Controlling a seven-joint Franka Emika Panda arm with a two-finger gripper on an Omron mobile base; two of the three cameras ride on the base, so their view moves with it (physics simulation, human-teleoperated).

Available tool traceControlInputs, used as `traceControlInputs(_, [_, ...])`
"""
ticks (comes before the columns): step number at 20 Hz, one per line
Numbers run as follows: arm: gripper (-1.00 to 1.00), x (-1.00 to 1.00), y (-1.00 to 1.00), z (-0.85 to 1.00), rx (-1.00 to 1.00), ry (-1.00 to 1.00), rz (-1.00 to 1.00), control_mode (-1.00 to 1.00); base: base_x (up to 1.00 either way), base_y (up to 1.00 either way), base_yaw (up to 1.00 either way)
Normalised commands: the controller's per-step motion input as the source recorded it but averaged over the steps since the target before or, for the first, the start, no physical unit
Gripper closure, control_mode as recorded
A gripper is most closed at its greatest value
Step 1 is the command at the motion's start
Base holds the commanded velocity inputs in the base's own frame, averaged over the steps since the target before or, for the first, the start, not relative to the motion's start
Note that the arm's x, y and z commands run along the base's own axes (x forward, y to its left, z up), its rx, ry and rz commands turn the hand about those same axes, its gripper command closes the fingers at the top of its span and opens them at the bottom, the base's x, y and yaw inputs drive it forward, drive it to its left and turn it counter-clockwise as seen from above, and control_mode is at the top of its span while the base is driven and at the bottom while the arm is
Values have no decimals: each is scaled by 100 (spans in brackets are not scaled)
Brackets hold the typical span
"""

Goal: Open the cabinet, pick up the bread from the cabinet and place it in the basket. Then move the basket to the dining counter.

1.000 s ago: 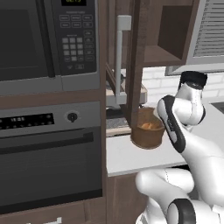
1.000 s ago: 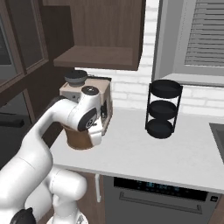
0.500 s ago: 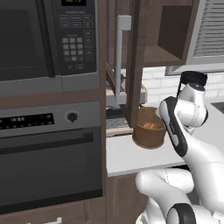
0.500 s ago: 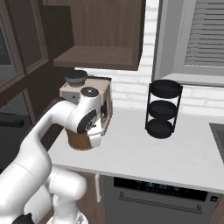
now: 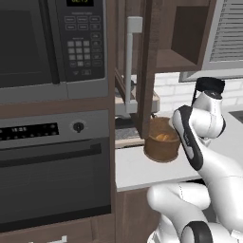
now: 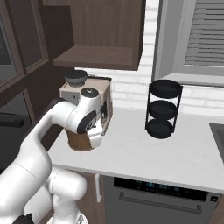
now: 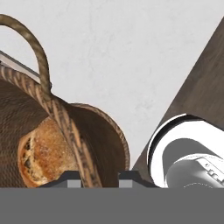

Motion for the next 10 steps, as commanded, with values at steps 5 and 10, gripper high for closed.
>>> traceControlInputs(5, [100,-28,0,0,1,-5,0,100,-40,-11,-1])
traceControlInputs(10, [100,0,0,0,0,0,0,100,-37,-41,-33])
